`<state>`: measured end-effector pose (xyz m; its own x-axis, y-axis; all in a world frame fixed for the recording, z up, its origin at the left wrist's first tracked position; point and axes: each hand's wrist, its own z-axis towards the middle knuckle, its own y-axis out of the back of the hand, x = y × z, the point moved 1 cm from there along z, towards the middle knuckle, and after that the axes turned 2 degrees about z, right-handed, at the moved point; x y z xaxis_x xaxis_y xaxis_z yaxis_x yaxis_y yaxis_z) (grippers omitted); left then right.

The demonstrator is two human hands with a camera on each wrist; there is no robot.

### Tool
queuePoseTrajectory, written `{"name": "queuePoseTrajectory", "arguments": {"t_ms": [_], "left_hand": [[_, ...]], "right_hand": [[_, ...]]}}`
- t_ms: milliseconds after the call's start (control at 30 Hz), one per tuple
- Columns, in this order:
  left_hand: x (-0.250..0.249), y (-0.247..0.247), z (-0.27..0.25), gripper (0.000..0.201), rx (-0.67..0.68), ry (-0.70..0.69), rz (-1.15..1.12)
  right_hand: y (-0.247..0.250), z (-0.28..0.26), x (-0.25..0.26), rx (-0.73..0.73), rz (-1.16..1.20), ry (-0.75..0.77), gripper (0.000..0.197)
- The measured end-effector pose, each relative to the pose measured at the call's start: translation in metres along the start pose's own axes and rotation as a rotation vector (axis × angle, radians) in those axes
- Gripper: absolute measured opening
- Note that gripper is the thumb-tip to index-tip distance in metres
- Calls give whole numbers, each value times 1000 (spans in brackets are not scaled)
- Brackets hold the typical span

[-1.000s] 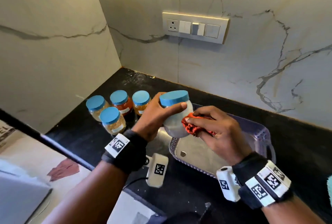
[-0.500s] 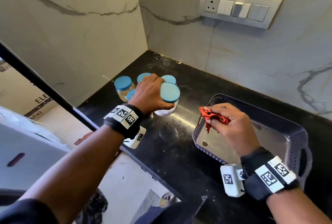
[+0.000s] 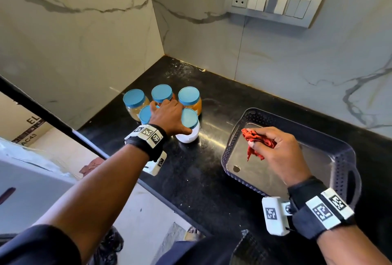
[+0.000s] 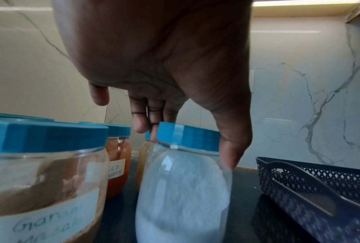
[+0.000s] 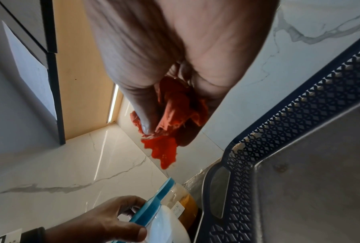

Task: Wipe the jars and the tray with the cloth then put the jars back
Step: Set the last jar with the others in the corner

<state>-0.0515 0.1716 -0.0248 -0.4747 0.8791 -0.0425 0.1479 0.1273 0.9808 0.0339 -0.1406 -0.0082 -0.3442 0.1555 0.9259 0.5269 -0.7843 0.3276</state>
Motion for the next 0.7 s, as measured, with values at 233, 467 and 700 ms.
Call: {"name": "queuePoseTrajectory", "arguments": {"t_ms": [233, 467, 700], "left_hand": [[4, 7, 2, 76, 91, 48, -18], [5, 13, -3, 77, 113, 57, -30], [-5, 33, -14, 82, 110, 36, 89]], "right_hand": [[5, 1, -13, -27, 25, -124, 31], [5, 3, -19, -29, 34, -182, 39], [16, 1, -19, -110, 74, -176, 27]]}}
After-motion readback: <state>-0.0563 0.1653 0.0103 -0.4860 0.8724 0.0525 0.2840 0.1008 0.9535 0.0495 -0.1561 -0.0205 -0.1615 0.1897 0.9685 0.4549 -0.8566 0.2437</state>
